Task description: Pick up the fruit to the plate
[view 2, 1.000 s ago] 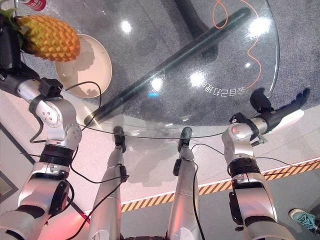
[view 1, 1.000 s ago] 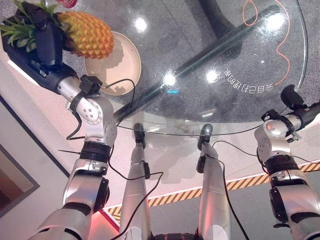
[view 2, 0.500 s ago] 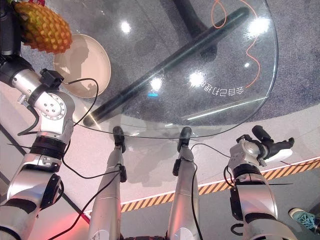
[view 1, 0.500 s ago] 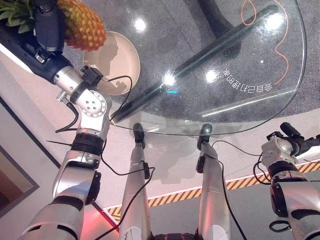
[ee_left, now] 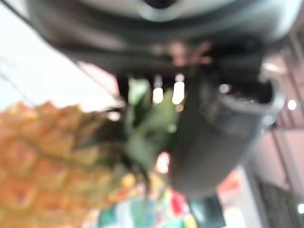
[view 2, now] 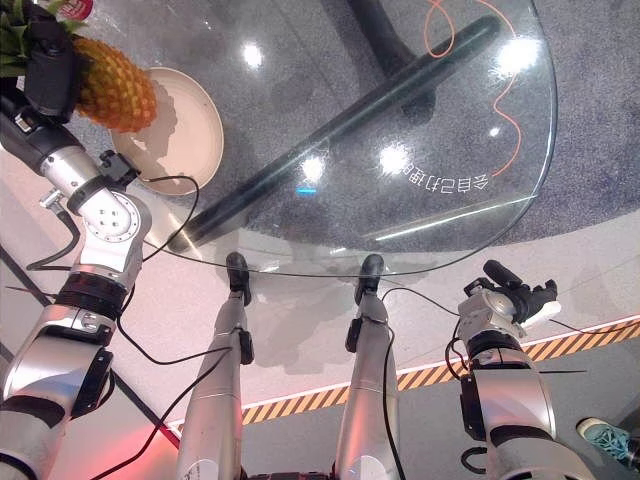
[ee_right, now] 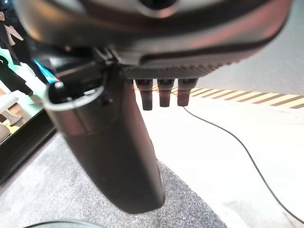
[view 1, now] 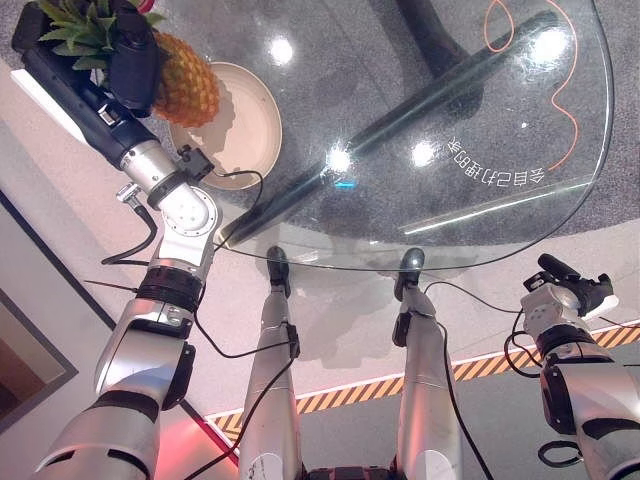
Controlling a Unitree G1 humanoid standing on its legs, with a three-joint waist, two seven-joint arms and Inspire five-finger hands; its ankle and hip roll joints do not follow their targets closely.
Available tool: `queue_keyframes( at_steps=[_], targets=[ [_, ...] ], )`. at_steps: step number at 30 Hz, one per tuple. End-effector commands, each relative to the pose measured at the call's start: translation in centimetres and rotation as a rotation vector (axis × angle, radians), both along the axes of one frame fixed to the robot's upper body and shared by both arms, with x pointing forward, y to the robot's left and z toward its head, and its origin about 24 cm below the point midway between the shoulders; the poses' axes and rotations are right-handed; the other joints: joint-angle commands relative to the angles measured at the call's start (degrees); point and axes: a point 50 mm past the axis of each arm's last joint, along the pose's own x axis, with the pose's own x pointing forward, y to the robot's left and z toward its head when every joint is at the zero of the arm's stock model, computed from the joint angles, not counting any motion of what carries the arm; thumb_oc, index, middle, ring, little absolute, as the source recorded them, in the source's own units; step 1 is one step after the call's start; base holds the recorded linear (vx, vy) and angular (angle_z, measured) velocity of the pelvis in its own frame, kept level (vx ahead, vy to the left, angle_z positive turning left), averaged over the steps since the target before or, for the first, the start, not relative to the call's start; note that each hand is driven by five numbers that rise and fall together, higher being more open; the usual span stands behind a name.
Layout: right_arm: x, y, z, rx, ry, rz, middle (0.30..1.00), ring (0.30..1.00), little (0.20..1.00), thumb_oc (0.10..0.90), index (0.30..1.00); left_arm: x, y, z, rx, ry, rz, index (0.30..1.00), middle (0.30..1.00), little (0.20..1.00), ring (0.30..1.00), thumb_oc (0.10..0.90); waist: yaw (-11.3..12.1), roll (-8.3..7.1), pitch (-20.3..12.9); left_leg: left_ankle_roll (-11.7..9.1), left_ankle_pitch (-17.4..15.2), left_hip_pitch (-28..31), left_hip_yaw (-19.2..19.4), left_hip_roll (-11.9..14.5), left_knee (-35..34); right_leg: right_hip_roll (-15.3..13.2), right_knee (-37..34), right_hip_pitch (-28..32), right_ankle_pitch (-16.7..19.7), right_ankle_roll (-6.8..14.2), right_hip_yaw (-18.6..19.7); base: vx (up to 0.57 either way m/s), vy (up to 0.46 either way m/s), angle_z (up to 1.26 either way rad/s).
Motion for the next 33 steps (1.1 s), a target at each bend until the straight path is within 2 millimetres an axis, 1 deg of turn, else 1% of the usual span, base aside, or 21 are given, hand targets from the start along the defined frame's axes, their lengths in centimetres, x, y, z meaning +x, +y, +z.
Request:
queue_keyframes(
  at_steps=[1, 8, 14, 18, 20, 22, 23, 24, 26, 27, 30, 33],
  targets=[
    [-2.2, -3.0, -0.1, -0.055, 0.062, -0.095, 0.900, 0.900, 0.900, 0.800, 0.900, -1.6, 0.5, 6.2, 0.111, -0.231, 0.032, 0.300, 0.300, 0.200, 0.300, 0.100, 1.7, -2.09, -1.4, 1.3, -6.0, -1.2, 1.2, -1.1, 5.8, 3.6, -5.9, 2.2, 2.8, -1.8, -2.3, 0.00, 0.000, 0.00],
    [-2.0, -2.8, 0.0, -0.064, 0.061, -0.078, 0.900, 0.900, 0.900, 0.800, 0.900, -1.2, 0.7, 5.5, 0.116, -0.195, 0.034, 0.300, 0.300, 0.200, 0.300, 0.100, 1.6, -2.16, -1.4, 1.2, -6.0, -1.3, 1.3, -0.9, 5.7, 3.7, -5.8, 1.8, 2.8, -1.8, -2.1, 0.00, 0.000, 0.00],
    [-1.7, -2.6, 0.1, -0.062, 0.066, -0.054, 0.900, 0.900, 0.900, 0.800, 0.900, -1.0, 0.6, 5.5, 0.133, -0.173, 0.028, 0.300, 0.300, 0.200, 0.300, 0.100, 1.5, -2.21, -1.4, 1.2, -6.0, -1.4, 1.3, -0.9, 5.5, 3.8, -6.1, 1.7, 2.9, -1.7, -2.0, 0.00, 0.000, 0.00],
    [-1.5, -2.2, -0.4, -0.028, 0.084, 0.004, 0.900, 0.900, 0.900, 0.800, 0.900, -0.8, 0.6, 5.3, 0.139, -0.155, 0.021, 0.300, 0.300, 0.200, 0.300, 0.100, 1.4, -2.21, -1.4, 1.1, -6.0, -1.4, 1.4, -0.9, 5.4, 3.8, -6.1, 1.5, 3.0, -1.7, -2.0, 0.00, 0.000, 0.00],
    [-1.5, -2.0, -1.0, 0.007, 0.089, 0.053, 0.900, 0.900, 0.900, 0.800, 0.900, -0.7, 0.6, 5.2, 0.140, -0.144, 0.020, 0.300, 0.300, 0.200, 0.300, 0.100, 1.5, -2.21, -1.4, 1.0, -6.5, -0.9, 1.4, -0.8, 5.4, 3.9, -6.0, 2.0, 2.4, -1.6, -2.0, 0.00, 0.000, 0.00],
    [-1.3, -1.7, -1.2, 0.034, 0.088, 0.092, 0.900, 0.900, 0.900, 0.800, 0.900, -0.7, 0.6, 5.4, 0.143, -0.146, 0.020, 0.300, 0.300, 0.200, 0.300, 0.100, 1.4, -2.26, -1.4, 1.1, -6.0, -1.4, 1.4, -0.9, 5.3, 3.8, -6.2, 1.5, 3.0, -1.7, -1.9, 0.00, 0.000, 0.00],
    [-1.2, -1.3, -1.7, 0.065, 0.093, 0.131, 0.900, 0.900, 0.900, 0.800, 0.900, -0.7, 0.6, 5.3, 0.144, -0.143, 0.019, 0.300, 0.300, 0.200, 0.300, 0.100, 1.5, -2.28, -1.4, 1.1, -6.1, -1.3, 1.4, -0.8, 5.3, 3.9, -6.1, 1.6, 2.8, -1.7, -1.9, 0.00, 0.000, 0.00],
    [-1.2, -0.7, -2.7, 0.133, 0.101, 0.215, 0.900, 0.900, 0.900, 0.800, 0.900, -0.7, 0.6, 5.2, 0.149, -0.137, 0.020, 0.300, 0.300, 0.200, 0.300, 0.100, 1.7, -2.39, -1.4, 1.0, -6.5, -0.9, 1.4, -0.7, 5.4, 3.9, -5.9, 2.0, 2.3, -1.7, -2.1, 0.00, 0.000, 0.00],
    [-1.1, -0.3, -3.1, 0.180, 0.100, 0.265, 0.900, 0.900, 0.900, 0.800, 0.900, -0.7, 0.7, 5.4, 0.153, -0.140, 0.018, 0.300, 0.300, 0.200, 0.300, 0.100, 1.7, -2.50, -1.4, 1.0, -6.0, -1.3, 1.3, -0.9, 5.3, 3.9, -6.1, 1.6, 2.8, -1.8, -2.1, 0.00, 0.000, 0.00],
    [-1.2, 0.3, -3.9, 0.242, 0.100, 0.328, 0.900, 0.900, 0.900, 0.800, 0.900, -0.7, 0.6, 5.3, 0.156, -0.137, 0.019, 0.300, 0.300, 0.200, 0.300, 0.100, 1.8, -2.61, -1.4, 1.0, -6.4, -1.0, 1.2, -0.8, 5.3, 4.0, -5.9, 1.9, 2.4, -1.8, -2.1, -0.01, -0.033, 0.00],
    [-1.9, 0.3, -4.9, 0.272, 0.107, 0.379, 0.900, 0.900, 0.900, 0.800, 0.900, -0.8, 0.6, 5.4, 0.169, -0.137, 0.024, 0.300, 0.300, 0.200, 0.300, 0.100, 1.9, -3.06, -1.4, 1.0, -5.9, -1.4, 0.9, -0.7, 5.7, 4.1, -5.7, 1.7, 2.7, -1.9, -2.2, 0.00, -0.026, 0.00],
    [-2.1, 0.3, -5.2, 0.285, 0.118, 0.401, 0.900, 0.900, 0.900, 0.800, 0.900, -0.8, 0.7, 5.4, 0.175, -0.130, 0.024, 0.300, 0.300, 0.200, 0.300, 0.100, 2.0, -3.24, -1.4, 0.9, -6.3, -0.8, 0.8, -0.6, 5.7, 4.3, -5.5, 2.2, 2.3, -1.9, -2.2, 0.00, 0.000, 0.00]
  ],
)
